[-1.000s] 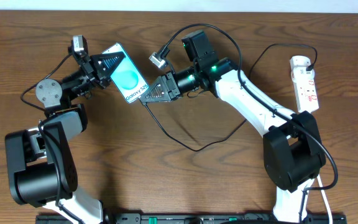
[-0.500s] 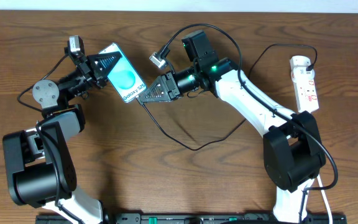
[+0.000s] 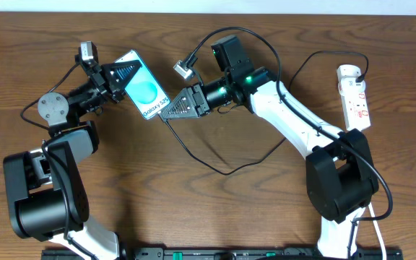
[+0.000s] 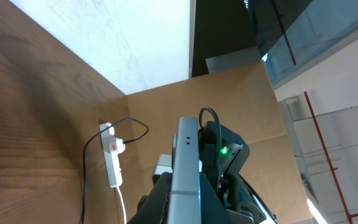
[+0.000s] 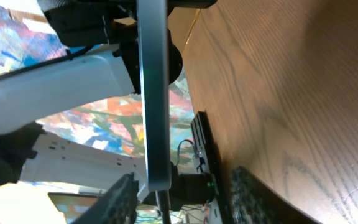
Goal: Plug charger to phone and switch on socket
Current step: 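Open the right gripper and withdraw it from the plugged cable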
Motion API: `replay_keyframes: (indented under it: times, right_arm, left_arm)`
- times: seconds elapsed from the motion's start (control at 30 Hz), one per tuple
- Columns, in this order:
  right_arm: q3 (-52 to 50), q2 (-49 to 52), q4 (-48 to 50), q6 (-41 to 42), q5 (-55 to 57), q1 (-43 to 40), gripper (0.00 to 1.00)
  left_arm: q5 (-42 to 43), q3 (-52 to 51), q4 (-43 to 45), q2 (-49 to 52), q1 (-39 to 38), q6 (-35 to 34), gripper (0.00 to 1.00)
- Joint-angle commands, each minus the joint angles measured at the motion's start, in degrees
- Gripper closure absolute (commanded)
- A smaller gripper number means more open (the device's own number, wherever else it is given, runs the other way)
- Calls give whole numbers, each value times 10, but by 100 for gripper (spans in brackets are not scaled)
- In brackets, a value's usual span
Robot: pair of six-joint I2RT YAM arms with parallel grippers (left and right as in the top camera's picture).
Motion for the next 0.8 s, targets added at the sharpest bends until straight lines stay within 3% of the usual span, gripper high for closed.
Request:
replay_keyframes:
  times: [0.0, 0.07, 0.23, 0.27, 0.53, 0.77]
  right_arm:
    - [2, 3, -1, -9, -14, 0, 46]
    - [2, 3, -1, -11, -14, -4, 39]
    - [2, 3, -1, -11, -12, -24, 4]
    - [2, 3, -2, -11, -12, -29, 1]
    - [2, 3, -48, -33, 27, -69, 1]
    - [3, 3, -195, -91, 159, -101, 1]
  left_arm:
    - [10, 7, 7, -4, 9, 3, 93]
    - [17, 7, 7, -4, 13, 3, 93]
    - [36, 7, 7, -4, 19, 3, 93]
    - [38, 7, 7, -4, 19, 3, 93]
    - [42, 7, 7, -4, 19, 5, 93]
    - [52, 7, 3, -4, 19, 16, 93]
